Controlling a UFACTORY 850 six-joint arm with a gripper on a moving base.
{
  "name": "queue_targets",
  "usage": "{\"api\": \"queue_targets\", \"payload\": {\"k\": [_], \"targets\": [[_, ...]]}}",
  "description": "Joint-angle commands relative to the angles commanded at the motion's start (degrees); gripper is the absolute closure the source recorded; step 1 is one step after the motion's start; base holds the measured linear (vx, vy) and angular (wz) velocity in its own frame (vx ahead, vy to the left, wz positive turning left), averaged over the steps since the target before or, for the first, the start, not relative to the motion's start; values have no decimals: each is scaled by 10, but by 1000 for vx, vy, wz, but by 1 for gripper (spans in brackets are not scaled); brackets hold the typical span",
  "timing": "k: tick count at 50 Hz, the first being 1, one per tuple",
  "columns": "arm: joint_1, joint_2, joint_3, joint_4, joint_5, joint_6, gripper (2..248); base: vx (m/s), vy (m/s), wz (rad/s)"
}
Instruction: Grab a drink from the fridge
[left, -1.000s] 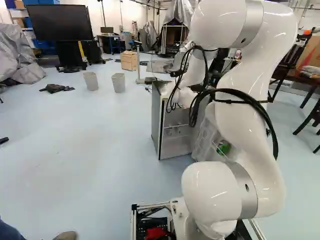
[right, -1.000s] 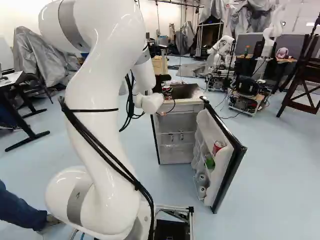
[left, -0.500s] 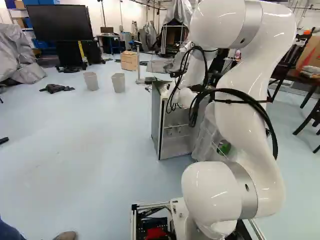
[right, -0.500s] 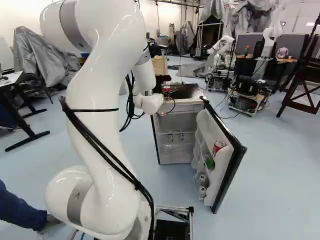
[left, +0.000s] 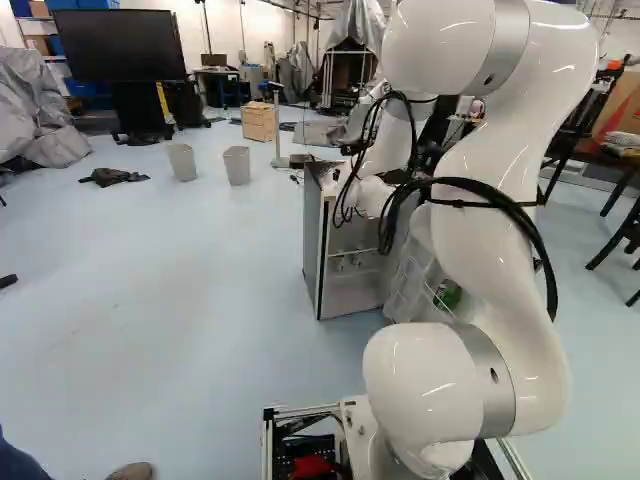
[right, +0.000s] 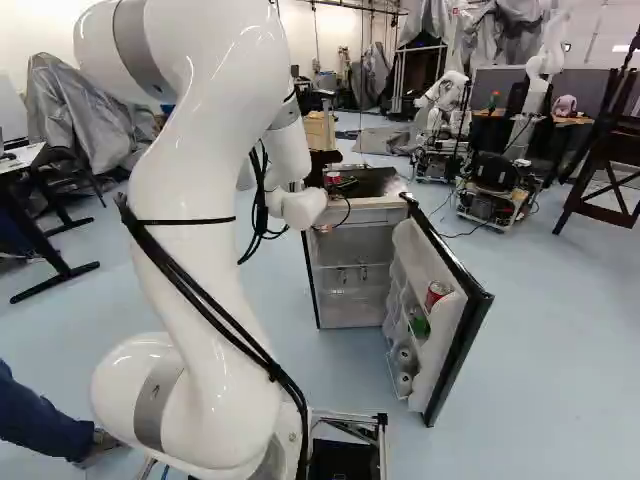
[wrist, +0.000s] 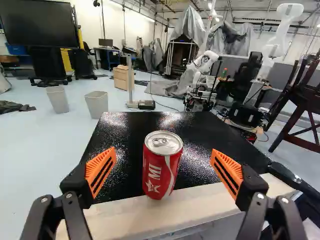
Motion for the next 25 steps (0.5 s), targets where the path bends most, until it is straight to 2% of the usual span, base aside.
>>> {"api": "queue_targets", "payload": {"k": [18,25], "targets": [[0,7,9,0,0,0,3,0,0,0],[-3,23,23,0,-3,0,3,0,0,0]]}}
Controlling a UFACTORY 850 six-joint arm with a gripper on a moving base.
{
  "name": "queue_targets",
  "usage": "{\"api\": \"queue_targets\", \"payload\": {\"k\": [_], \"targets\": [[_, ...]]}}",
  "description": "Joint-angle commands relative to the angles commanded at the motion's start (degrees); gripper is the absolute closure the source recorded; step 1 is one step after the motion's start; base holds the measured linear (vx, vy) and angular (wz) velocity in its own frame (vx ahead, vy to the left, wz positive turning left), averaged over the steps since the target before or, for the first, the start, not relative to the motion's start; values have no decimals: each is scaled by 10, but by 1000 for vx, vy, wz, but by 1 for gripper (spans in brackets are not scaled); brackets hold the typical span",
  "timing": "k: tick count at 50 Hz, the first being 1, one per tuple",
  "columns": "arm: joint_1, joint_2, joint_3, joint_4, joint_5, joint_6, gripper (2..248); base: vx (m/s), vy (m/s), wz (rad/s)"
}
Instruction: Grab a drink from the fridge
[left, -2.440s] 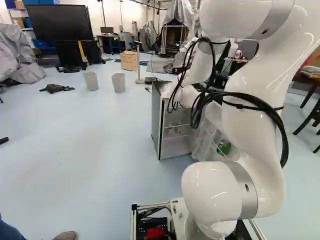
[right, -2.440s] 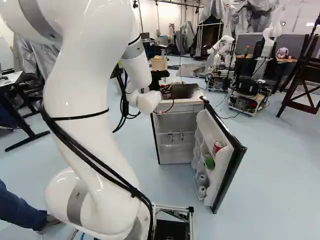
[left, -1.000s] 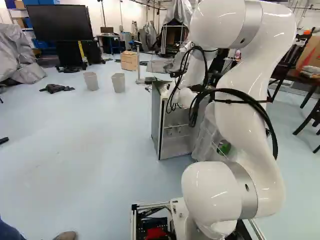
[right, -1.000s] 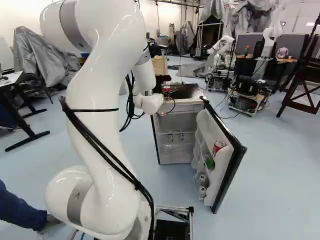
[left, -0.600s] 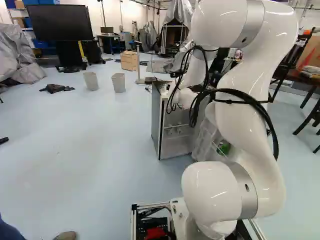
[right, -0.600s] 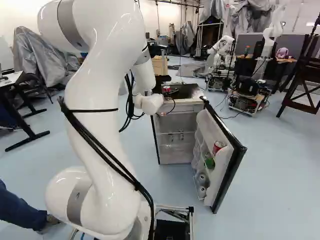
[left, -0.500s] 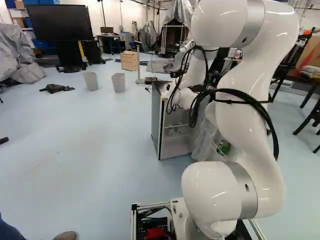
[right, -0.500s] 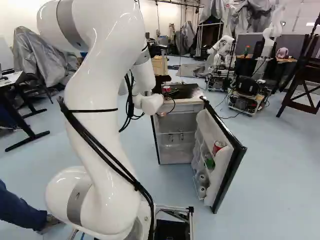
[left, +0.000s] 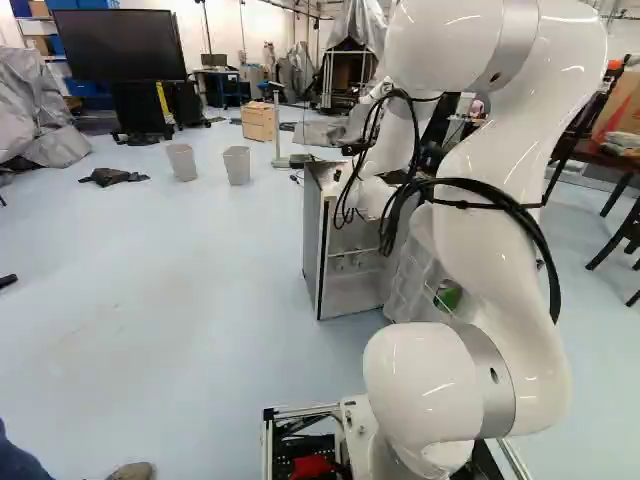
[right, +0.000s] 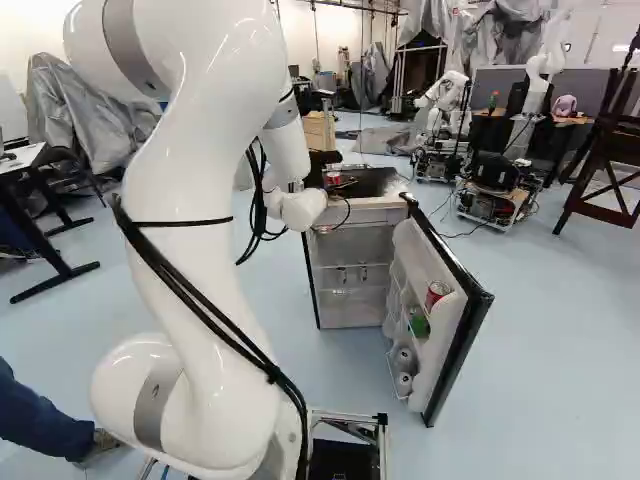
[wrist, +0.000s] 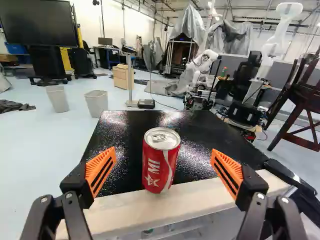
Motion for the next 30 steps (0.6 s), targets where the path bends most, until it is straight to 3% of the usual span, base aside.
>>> {"api": "queue_targets", "payload": {"k": [30], "targets": [[-10,96,93,0,-8,0,3,0,0,0]]}}
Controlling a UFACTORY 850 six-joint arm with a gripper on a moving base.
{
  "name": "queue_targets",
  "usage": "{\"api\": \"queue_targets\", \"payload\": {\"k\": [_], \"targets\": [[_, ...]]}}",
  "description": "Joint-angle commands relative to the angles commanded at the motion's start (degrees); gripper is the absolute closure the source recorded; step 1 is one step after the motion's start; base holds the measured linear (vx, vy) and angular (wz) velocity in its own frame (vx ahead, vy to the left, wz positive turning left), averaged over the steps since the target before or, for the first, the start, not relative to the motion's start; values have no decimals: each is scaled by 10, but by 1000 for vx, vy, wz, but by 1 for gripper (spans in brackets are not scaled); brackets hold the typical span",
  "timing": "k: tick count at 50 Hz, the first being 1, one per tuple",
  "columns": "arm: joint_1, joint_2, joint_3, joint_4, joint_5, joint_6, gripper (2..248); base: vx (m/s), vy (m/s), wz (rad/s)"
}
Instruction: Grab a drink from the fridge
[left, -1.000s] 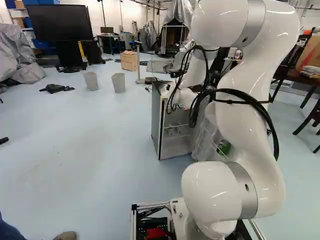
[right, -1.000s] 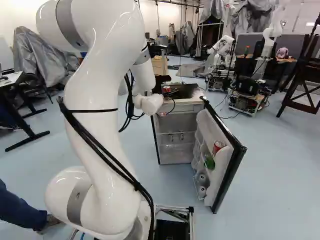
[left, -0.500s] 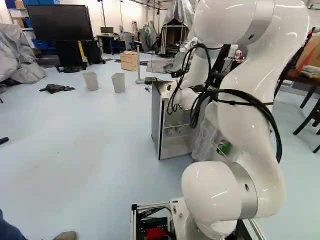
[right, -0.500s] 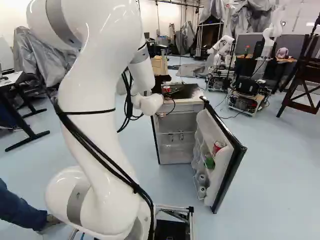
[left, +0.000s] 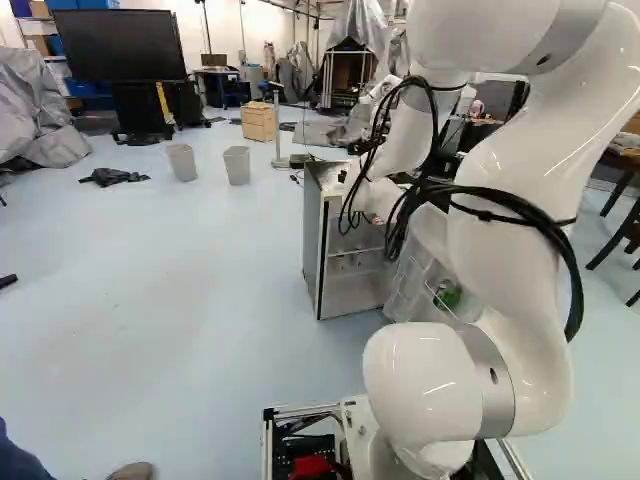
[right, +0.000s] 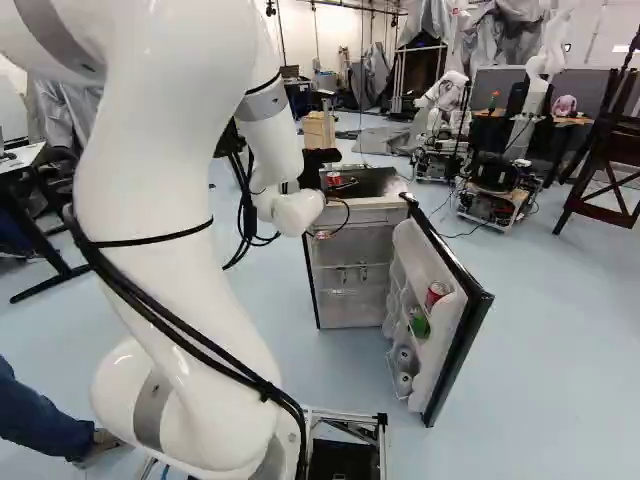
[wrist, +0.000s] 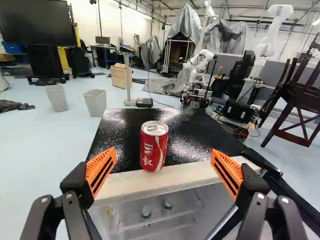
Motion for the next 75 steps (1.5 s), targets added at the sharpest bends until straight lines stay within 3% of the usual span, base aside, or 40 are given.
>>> {"api": "queue_targets", "payload": {"k": [24,65,75], "targets": [[-36,74,48,23,-74,0,3,0,0,0],[-119,148,67,154,-228,0,3,0,0,0],[-140,157,61,173,-254,0,3,0,0,0]]}}
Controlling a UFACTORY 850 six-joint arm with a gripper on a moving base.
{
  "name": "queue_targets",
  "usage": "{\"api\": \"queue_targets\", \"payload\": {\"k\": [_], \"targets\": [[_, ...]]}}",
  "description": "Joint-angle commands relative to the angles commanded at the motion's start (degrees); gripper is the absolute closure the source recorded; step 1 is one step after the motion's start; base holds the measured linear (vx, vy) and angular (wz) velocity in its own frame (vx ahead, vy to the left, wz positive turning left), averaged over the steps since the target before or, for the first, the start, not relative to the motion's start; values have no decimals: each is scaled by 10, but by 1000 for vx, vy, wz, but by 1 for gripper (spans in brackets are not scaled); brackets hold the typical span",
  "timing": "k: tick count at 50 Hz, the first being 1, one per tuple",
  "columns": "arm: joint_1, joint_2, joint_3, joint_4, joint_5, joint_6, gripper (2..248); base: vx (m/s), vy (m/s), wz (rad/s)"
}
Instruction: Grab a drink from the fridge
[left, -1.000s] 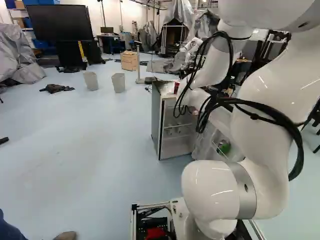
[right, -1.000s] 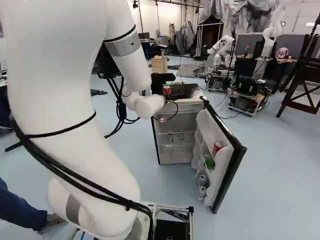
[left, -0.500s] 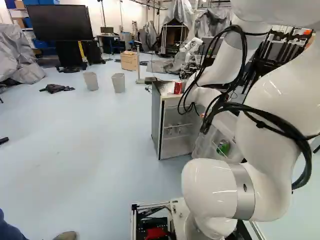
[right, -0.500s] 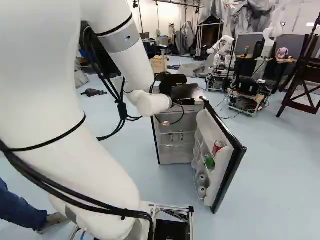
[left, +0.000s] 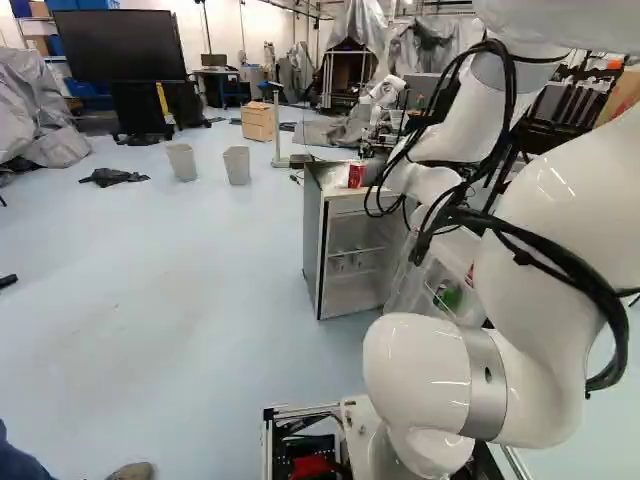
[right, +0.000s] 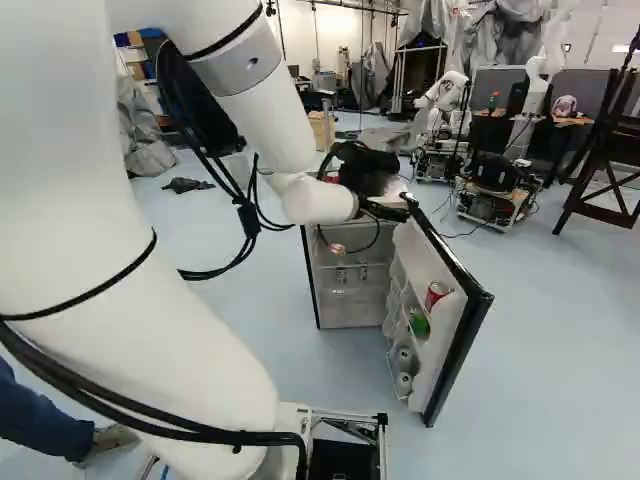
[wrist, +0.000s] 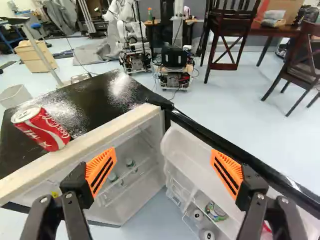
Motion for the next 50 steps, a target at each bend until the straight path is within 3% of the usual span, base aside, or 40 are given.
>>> {"api": "queue_targets", "payload": {"k": [16,50], "targets": [[-30,5,-18,19,-34,0,3,0,0,0],[-90,1,-70,84,-157,0,3,0,0,0]]}}
